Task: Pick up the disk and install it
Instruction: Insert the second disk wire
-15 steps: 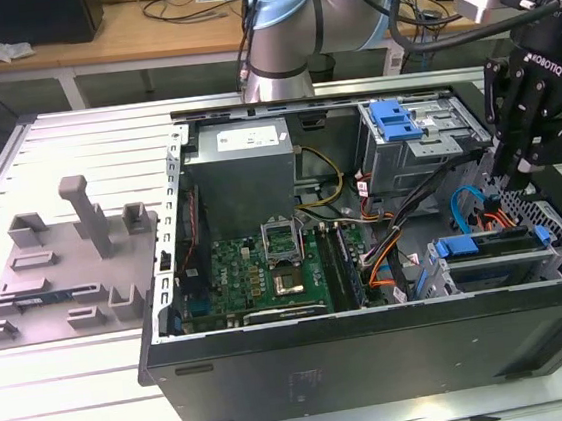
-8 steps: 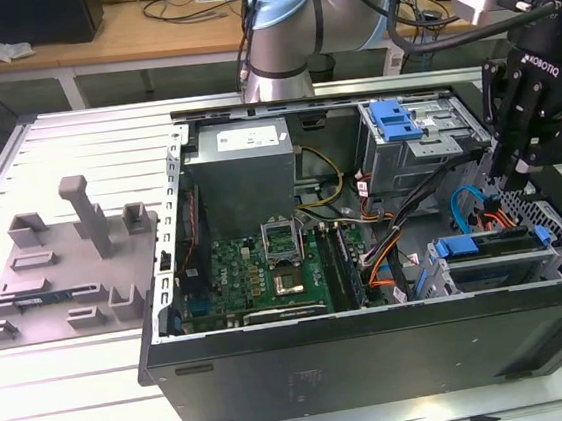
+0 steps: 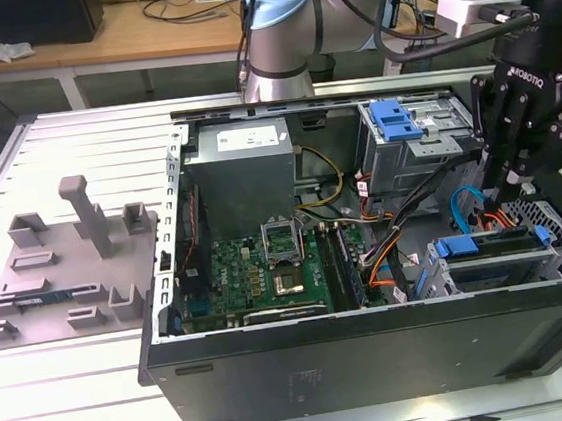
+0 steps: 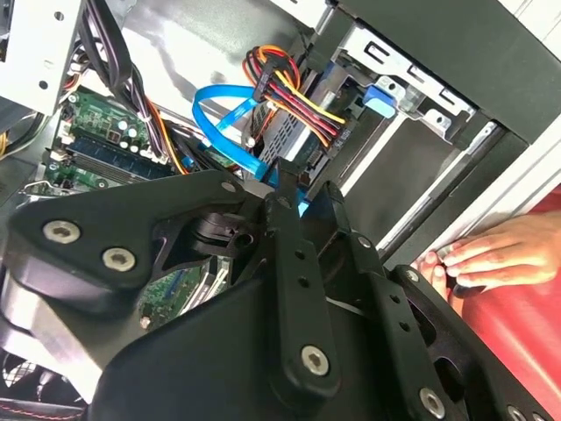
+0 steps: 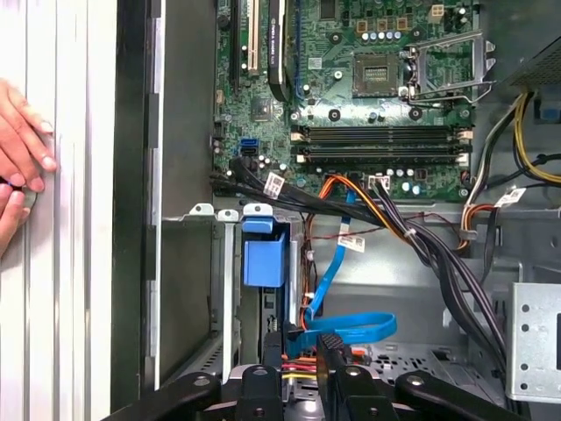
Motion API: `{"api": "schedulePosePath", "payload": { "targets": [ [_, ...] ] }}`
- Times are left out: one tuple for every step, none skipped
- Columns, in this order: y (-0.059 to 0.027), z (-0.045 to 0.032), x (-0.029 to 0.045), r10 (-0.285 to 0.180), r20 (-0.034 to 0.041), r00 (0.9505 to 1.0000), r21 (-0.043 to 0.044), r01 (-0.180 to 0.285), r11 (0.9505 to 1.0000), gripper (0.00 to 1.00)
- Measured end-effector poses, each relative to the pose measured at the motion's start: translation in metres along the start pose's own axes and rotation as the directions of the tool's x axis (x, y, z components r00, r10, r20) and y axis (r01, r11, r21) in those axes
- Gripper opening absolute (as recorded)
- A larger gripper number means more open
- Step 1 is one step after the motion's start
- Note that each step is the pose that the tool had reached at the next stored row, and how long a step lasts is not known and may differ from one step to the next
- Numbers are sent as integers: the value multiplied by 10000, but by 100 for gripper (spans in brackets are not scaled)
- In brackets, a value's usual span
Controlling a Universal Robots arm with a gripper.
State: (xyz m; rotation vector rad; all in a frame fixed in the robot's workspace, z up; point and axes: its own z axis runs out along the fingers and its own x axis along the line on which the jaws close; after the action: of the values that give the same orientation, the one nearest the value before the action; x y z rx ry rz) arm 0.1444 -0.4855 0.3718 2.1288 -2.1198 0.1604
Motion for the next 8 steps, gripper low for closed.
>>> {"api": "schedulePosePath", "payload": {
  "targets": [
    [1,4,-1,-1,-1,10000,0,1,10000,30],
    [1,7,-1,-1,-2,10000,0,1,10000,30],
    [1,9,-1,-1,-2,10000,0,1,10000,30],
    [2,12,-2,0,-1,10000,0,0,10000,30],
    [2,18,-3,0,-1,10000,0,0,10000,30],
    [1,24,-4,0,0,10000,0,0,10000,30],
    [1,29,-5,0,-1,10000,0,0,10000,30],
    [1,33,-6,0,-1,10000,0,0,10000,30]
  ]
}}
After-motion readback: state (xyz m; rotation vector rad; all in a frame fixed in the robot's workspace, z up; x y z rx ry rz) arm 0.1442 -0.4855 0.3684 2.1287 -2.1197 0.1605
